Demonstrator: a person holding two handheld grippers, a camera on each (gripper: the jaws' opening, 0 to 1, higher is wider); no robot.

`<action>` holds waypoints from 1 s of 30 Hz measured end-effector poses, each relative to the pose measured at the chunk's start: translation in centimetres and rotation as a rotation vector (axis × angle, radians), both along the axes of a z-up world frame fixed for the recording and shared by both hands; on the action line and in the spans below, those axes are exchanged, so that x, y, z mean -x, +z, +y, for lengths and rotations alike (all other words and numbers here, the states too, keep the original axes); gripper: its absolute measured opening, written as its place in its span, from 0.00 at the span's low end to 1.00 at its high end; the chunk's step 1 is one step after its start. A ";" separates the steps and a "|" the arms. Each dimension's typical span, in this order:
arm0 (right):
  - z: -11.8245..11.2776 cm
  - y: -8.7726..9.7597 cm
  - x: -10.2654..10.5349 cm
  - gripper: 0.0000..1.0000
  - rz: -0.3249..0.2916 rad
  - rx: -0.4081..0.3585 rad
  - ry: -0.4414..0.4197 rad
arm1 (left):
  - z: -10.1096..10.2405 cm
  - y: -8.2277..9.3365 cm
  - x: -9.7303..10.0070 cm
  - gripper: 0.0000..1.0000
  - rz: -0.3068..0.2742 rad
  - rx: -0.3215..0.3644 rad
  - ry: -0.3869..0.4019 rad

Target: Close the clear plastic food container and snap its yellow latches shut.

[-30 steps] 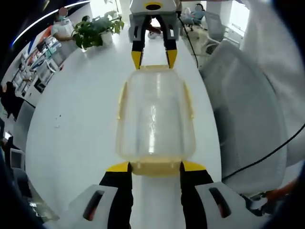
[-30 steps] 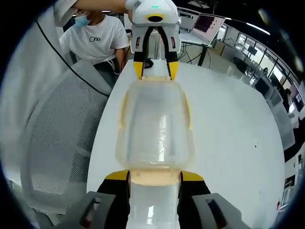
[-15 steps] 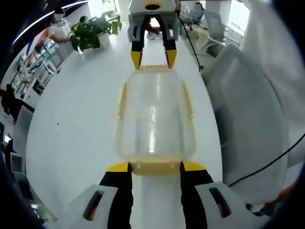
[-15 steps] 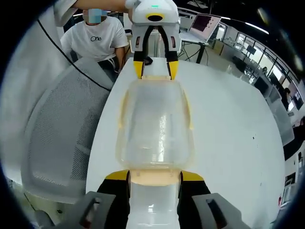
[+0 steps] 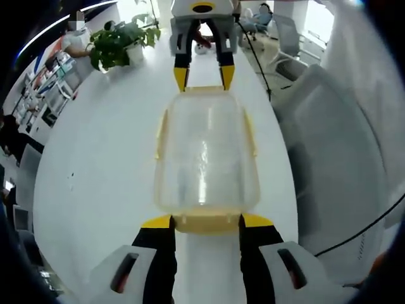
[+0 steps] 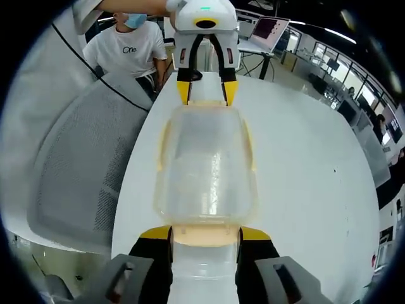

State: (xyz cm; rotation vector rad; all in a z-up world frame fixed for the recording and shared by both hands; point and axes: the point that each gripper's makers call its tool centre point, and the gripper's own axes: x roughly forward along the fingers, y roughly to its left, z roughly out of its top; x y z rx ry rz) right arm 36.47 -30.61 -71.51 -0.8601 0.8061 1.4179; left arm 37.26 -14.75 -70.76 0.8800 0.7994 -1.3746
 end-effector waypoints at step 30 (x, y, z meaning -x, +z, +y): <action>-4.5 -1.3 -0.2 0.36 -0.003 0.041 0.001 | -4.5 -1.5 -0.3 0.36 -0.001 0.013 -0.006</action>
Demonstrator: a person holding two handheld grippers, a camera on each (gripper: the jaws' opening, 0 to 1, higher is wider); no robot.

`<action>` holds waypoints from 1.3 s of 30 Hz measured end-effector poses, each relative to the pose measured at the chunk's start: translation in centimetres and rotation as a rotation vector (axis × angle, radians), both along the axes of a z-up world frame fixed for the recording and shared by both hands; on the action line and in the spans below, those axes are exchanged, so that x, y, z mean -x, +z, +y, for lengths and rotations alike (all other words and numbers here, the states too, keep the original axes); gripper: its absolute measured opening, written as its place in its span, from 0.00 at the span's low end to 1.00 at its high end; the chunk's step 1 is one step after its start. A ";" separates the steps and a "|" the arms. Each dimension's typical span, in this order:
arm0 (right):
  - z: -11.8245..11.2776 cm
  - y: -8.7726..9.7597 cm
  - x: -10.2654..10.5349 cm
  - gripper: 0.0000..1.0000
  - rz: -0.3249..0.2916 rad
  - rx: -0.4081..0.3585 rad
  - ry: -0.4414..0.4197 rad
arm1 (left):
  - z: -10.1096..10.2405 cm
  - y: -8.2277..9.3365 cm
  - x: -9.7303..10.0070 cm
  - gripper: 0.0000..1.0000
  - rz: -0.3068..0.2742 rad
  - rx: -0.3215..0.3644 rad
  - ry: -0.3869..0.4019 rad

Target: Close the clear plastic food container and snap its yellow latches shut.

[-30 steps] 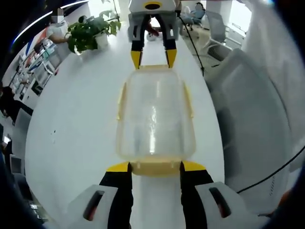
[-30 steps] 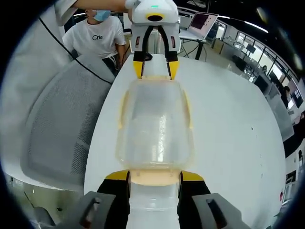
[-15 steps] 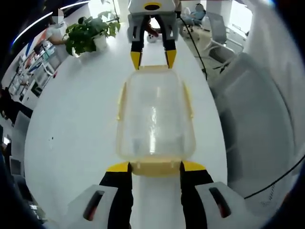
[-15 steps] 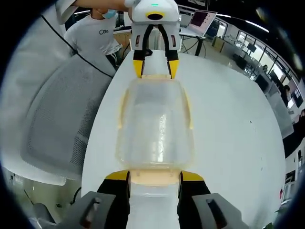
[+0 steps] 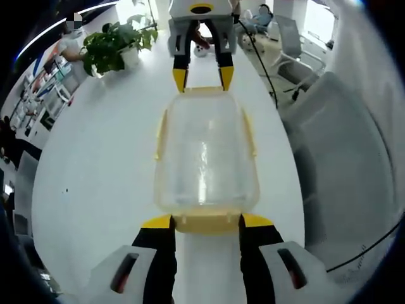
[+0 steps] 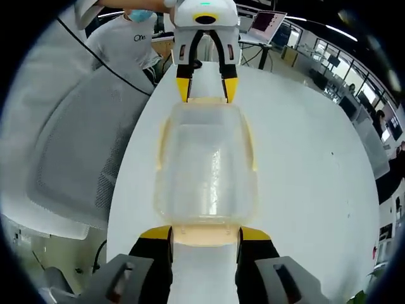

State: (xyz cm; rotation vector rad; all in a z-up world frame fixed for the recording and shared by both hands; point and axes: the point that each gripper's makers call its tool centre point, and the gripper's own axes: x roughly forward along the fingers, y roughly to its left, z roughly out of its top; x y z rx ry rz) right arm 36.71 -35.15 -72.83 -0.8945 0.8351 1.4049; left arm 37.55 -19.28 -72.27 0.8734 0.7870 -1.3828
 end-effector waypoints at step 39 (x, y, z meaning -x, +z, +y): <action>-2.2 -1.5 0.1 0.36 0.000 0.032 0.005 | -2.1 -1.9 0.2 0.36 0.020 -0.012 -0.015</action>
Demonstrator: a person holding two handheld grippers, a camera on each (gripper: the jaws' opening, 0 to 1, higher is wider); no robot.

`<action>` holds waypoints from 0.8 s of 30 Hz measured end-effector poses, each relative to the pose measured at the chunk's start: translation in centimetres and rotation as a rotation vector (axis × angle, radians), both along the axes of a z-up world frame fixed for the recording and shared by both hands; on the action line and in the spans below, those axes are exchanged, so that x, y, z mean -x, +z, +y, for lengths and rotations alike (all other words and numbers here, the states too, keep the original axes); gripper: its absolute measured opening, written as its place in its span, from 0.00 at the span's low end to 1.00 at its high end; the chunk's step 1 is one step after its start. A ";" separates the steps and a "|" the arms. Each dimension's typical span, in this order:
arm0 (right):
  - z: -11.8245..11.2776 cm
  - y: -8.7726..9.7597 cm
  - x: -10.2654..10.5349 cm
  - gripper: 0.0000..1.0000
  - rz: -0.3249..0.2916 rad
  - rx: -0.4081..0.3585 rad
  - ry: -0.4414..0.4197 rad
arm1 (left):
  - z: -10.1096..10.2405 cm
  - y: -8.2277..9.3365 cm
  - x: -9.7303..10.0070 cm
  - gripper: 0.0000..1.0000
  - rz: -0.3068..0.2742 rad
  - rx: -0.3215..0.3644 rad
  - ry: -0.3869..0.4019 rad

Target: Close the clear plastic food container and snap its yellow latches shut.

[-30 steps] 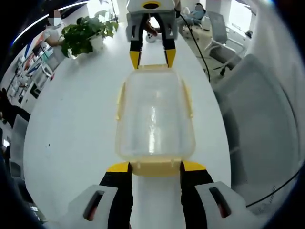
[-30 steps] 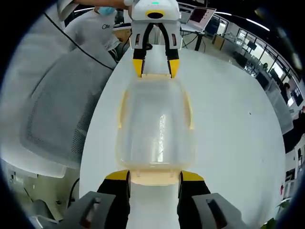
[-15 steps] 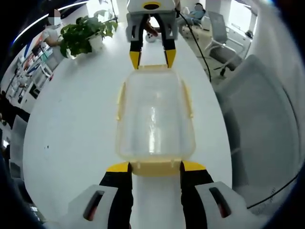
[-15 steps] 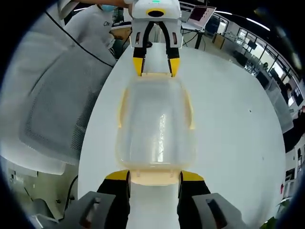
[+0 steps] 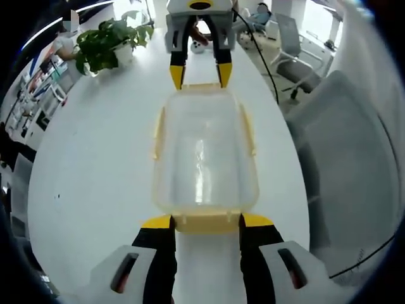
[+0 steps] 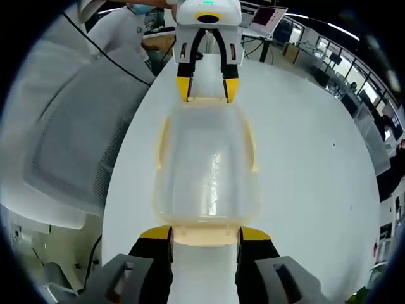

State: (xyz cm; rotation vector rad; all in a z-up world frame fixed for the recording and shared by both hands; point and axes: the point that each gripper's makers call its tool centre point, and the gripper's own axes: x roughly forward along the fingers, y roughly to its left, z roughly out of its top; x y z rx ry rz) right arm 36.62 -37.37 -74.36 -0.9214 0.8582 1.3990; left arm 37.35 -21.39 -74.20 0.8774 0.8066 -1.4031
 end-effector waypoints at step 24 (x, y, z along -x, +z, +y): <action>0.3 -0.5 0.0 0.37 0.005 0.006 -0.001 | 0.3 -0.2 0.0 0.37 0.000 -0.007 0.002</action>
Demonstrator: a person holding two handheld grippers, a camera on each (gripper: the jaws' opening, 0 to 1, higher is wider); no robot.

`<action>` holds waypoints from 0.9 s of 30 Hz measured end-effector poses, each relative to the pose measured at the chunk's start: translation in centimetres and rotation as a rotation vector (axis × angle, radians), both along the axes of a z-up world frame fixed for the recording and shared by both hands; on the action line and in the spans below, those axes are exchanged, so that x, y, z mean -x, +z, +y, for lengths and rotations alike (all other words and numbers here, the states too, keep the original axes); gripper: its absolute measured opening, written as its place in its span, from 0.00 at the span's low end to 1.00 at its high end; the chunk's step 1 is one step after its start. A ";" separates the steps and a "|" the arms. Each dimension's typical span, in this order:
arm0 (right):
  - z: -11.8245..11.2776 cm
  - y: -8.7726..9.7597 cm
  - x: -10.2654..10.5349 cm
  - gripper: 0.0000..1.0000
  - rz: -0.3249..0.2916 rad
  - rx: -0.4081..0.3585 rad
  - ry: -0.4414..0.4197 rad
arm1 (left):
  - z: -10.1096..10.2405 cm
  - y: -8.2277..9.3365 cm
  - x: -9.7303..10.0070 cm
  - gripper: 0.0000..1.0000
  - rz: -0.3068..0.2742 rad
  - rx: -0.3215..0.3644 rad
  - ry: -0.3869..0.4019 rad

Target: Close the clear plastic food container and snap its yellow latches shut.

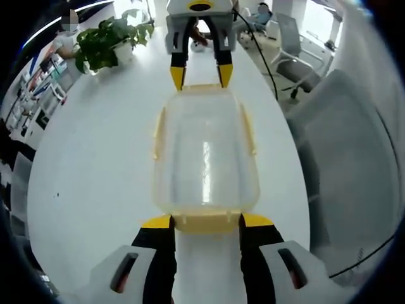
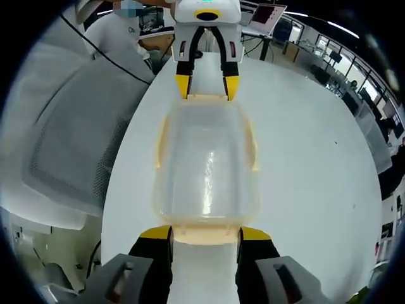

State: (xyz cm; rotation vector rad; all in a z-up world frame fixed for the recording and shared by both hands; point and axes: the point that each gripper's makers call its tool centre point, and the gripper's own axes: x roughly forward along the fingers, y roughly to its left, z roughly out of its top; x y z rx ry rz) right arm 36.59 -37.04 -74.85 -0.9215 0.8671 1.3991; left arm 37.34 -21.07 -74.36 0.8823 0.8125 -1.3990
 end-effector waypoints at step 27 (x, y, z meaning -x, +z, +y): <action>0.1 -0.4 0.2 0.39 -0.020 0.045 -0.012 | 0.3 -0.4 0.2 0.38 -0.014 -0.015 0.016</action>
